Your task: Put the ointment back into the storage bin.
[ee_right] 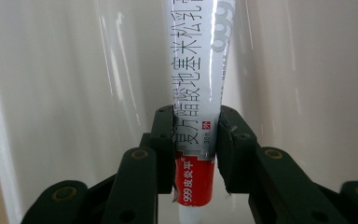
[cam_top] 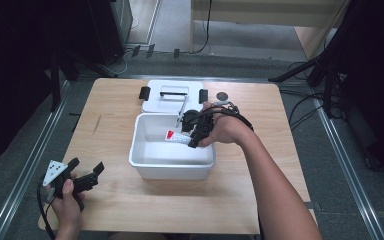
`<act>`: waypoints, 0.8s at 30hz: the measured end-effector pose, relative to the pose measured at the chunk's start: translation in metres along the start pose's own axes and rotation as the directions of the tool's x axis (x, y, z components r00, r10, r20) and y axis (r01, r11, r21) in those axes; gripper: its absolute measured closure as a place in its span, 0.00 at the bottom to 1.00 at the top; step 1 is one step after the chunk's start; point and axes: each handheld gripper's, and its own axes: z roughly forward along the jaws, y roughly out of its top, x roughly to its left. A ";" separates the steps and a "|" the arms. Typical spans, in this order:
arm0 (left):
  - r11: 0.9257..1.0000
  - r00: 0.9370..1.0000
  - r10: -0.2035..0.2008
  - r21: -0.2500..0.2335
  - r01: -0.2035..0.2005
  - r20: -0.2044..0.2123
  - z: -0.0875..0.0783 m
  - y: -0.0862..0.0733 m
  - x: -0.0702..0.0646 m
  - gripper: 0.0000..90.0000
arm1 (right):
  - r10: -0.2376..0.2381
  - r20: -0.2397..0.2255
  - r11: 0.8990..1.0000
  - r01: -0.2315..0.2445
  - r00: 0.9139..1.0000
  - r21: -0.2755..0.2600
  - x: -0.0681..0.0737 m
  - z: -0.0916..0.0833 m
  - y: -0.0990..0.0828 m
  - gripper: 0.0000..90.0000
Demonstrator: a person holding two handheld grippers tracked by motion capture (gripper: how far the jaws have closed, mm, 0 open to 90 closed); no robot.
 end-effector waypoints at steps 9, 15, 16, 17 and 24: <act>1.000 1.000 0.002 0.004 -0.002 0.000 0.000 0.000 0.000 0.00 | -0.006 -0.017 0.999 0.007 1.000 0.043 0.002 0.012 0.000 0.79; 1.000 1.000 0.000 0.002 0.000 -0.001 0.000 0.000 0.000 0.00 | -0.017 -0.023 0.996 0.019 1.000 0.089 0.003 0.022 0.004 0.79; 1.000 1.000 -0.001 0.002 0.001 -0.001 0.000 0.000 0.000 0.00 | -0.024 -0.023 0.996 0.026 0.999 0.091 0.002 0.024 0.005 0.79; 1.000 1.000 -0.001 0.002 0.001 -0.001 0.000 0.000 0.000 0.00 | -0.017 -0.023 0.995 0.019 1.000 0.100 0.003 0.025 0.005 0.79; 1.000 1.000 0.001 0.004 -0.001 -0.002 0.000 0.000 0.000 0.00 | -0.013 -0.020 0.989 0.016 1.000 0.144 0.002 0.036 0.008 0.79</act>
